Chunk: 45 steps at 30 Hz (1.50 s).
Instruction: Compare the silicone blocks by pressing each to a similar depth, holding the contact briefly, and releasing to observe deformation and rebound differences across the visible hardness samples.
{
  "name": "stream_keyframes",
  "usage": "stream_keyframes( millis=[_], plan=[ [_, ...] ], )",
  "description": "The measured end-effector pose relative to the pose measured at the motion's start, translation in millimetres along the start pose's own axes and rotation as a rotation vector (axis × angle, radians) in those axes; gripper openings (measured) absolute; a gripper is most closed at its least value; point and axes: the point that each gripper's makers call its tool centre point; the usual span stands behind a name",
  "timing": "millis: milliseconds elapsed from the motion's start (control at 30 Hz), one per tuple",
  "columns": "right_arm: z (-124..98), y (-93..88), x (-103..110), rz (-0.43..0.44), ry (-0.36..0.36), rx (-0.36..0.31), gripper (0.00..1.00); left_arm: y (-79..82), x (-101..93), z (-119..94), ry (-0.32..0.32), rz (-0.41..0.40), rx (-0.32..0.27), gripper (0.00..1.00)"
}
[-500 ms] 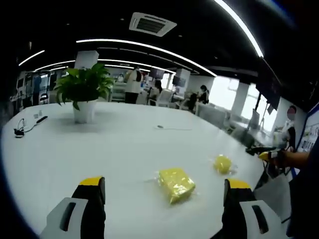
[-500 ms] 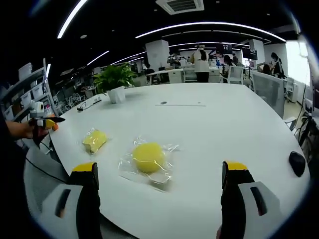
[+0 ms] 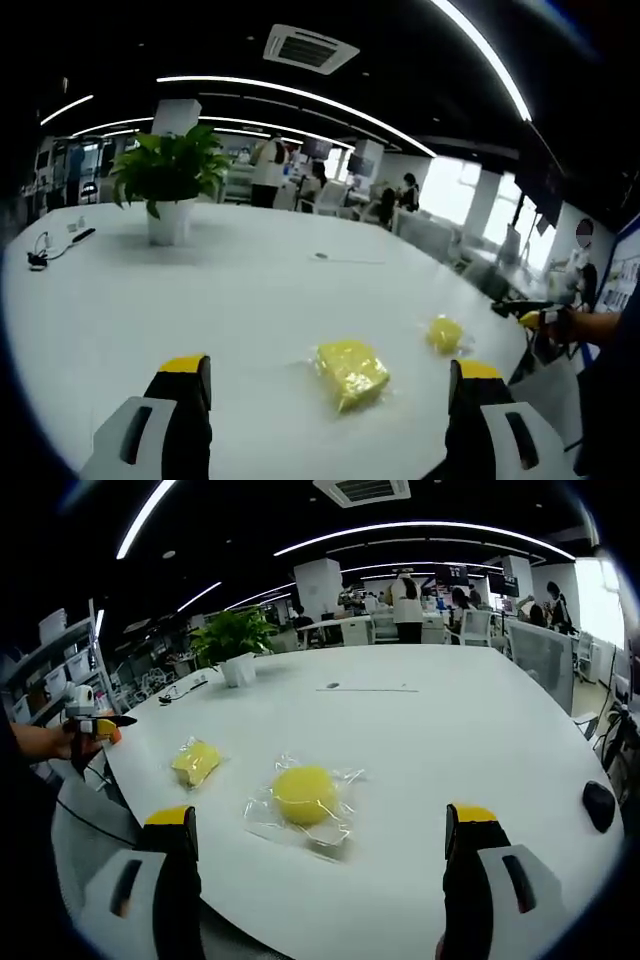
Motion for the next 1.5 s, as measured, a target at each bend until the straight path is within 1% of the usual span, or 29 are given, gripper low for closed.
stream_keyframes(
  millis=[100,167,333,433,467,533,567,600,767,900,1000,1100,1133,1167,1267,1333,1500],
  plan=[
    [-2,-1.4,0,0.001,-0.001,0.000,0.96,-2.5,0.8,0,-0.004,-0.010,0.000,1.00],
    [-3,-1.8,-2,0.003,-0.004,-0.001,0.96,-3.6,3.9,0,0.005,-0.021,-0.003,1.00],
    [-5,-0.5,-5,0.011,-0.007,-0.004,0.96,0.8,8.0,0,0.008,-0.046,-0.021,1.00],
    [-5,-1.9,-4,-0.007,-0.001,0.008,0.96,11.4,7.3,-4,-0.032,-0.153,-0.089,1.00],
    [-5,-2.4,-4,-0.008,-0.001,0.008,0.96,11.0,9.4,-6,-0.029,-0.145,-0.088,1.00],
    [-5,-3.7,-6,0.001,-0.004,0.005,0.96,8.0,13.0,-7,-0.004,-0.119,-0.071,1.00],
    [-5,-3.8,-6,0.007,-0.003,0.001,0.96,5.4,12.9,-6,0.001,-0.097,-0.053,1.00],
    [-5,-4.5,-6,0.010,-0.003,0.000,0.96,5.0,12.8,-6,0.003,-0.089,-0.050,1.00],
    [-2,-11.3,2,-0.001,0.012,0.020,0.96,3.7,10.3,-8,0.004,-0.086,-0.038,1.00],
    [-2,-10.5,5,-0.001,0.016,0.016,0.96,0.7,11.2,-7,0.001,-0.080,-0.017,1.00],
    [-1,-9.4,6,-0.001,0.014,0.012,0.96,-5.9,13.9,-4,0.010,-0.048,0.015,1.00],
    [-2,-7.6,6,-0.004,0.007,0.006,0.96,-9.8,15.2,-3,0.012,-0.037,0.028,1.00],
    [-2,-6.7,8,-0.005,0.005,0.007,0.96,-11.1,15.6,-2,0.015,-0.032,0.032,1.00],
    [-2,-6.3,9,-0.006,0.006,0.007,0.96,-13.5,17.7,-2,0.033,-0.023,0.039,1.00],
    [-4,-7.8,11,-0.030,0.007,0.017,0.96,-16.6,17.4,1,0.025,-0.029,0.047,1.00],
    [-5,-8.2,12,-0.030,0.008,0.018,0.96,-17.8,16.0,3,0.020,-0.030,0.055,1.00],
    [-9,-12.8,13,-0.019,0.007,0.016,0.96,-13.5,18.7,7,0.016,-0.034,0.055,1.00]
  ],
)
Point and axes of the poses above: the point that each gripper's makers call its tool centre point, and the gripper's own axes: z roughly forward along the fingers, x roughly to its left, y roughly out of its top, and after that the axes turned 15 degrees about x, right-handed
